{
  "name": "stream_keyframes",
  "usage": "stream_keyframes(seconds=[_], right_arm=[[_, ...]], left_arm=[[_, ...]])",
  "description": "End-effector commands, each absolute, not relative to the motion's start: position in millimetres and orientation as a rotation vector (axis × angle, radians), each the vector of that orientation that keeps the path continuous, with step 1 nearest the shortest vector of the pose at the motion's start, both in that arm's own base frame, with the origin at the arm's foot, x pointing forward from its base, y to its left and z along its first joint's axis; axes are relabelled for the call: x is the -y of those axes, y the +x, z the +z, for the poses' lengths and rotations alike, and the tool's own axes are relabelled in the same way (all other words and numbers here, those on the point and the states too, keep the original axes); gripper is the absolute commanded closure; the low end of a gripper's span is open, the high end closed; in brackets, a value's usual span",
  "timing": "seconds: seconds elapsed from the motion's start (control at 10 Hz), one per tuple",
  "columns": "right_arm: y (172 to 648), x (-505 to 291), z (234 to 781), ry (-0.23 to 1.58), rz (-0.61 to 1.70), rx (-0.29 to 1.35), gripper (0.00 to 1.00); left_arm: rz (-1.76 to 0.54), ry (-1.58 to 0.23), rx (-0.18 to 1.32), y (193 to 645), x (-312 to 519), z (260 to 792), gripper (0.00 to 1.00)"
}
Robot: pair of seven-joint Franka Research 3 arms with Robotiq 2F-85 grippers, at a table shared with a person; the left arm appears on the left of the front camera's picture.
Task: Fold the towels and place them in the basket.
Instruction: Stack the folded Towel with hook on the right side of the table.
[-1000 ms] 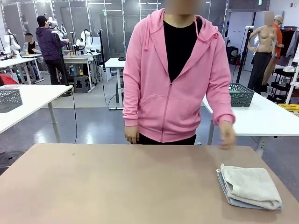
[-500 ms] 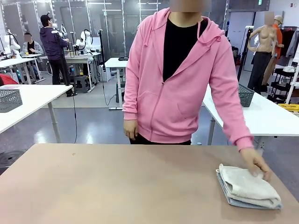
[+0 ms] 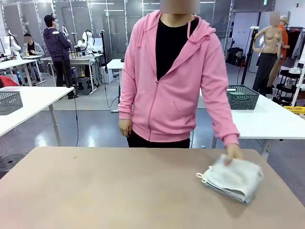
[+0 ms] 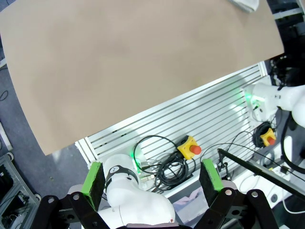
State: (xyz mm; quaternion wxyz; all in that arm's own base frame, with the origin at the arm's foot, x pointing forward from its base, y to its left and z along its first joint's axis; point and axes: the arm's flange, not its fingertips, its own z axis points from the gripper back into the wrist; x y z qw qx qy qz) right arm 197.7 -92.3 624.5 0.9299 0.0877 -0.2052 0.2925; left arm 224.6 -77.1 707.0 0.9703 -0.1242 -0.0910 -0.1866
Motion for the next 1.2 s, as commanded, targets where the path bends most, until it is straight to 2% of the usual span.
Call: stream_keyframes(seconds=[0.0, 1.1], right_arm=[[198.5, 91.7, 626.8, 0.188, 0.594, 0.424, 0.0], [198.5, 91.7, 626.8, 0.188, 0.594, 0.424, 0.0]], left_arm=[[-0.395, -0.254, 0.184, 222.8, 77.2, 705.6, 0.0], [-0.395, -0.254, 0.184, 222.8, 77.2, 705.6, 0.0]])
